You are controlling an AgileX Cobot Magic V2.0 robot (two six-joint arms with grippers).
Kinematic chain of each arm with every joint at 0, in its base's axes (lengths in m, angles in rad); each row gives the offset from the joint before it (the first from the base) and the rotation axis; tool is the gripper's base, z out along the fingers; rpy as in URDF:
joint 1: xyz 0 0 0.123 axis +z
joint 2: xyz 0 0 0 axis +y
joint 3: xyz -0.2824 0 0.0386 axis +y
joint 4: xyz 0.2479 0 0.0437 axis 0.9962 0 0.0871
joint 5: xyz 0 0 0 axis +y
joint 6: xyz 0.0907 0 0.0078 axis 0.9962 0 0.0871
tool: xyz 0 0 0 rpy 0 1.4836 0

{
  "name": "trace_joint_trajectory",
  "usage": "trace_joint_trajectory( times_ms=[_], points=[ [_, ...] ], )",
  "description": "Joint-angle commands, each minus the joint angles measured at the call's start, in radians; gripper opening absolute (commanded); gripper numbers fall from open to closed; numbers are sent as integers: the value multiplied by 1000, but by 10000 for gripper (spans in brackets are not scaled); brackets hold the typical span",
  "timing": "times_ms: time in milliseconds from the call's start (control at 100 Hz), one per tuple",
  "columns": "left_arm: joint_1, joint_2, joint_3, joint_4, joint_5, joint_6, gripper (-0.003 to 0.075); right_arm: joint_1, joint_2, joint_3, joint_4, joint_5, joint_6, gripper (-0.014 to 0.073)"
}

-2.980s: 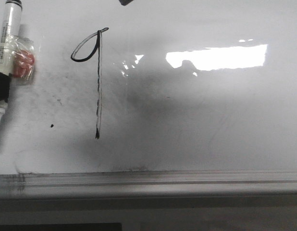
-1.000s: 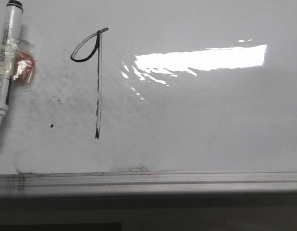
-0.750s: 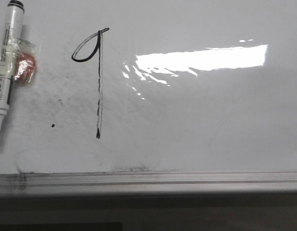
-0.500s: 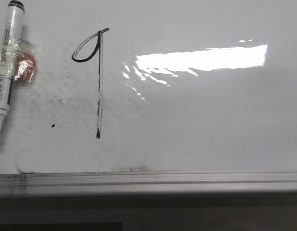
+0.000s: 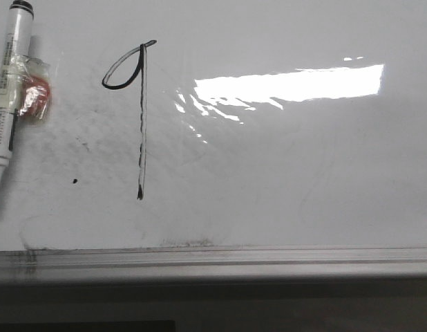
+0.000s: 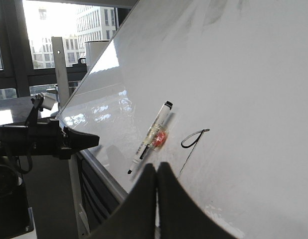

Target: Write number 9 on whiteboard

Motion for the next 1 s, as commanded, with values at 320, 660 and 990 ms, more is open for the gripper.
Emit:
trace_joint_trajectory(
  times_ms=[320, 660, 990],
  points=[
    [3, -28, 42, 9, -27, -7, -20, -1, 7, -24, -13, -86, -6, -63],
    [3, -28, 42, 9, -27, -7, -20, -3, 7, -24, -13, -86, -6, -63],
    [3, -28, 42, 9, -27, -7, -20, -429, 28, 153, -9, -490, -4, -63]
  ],
)
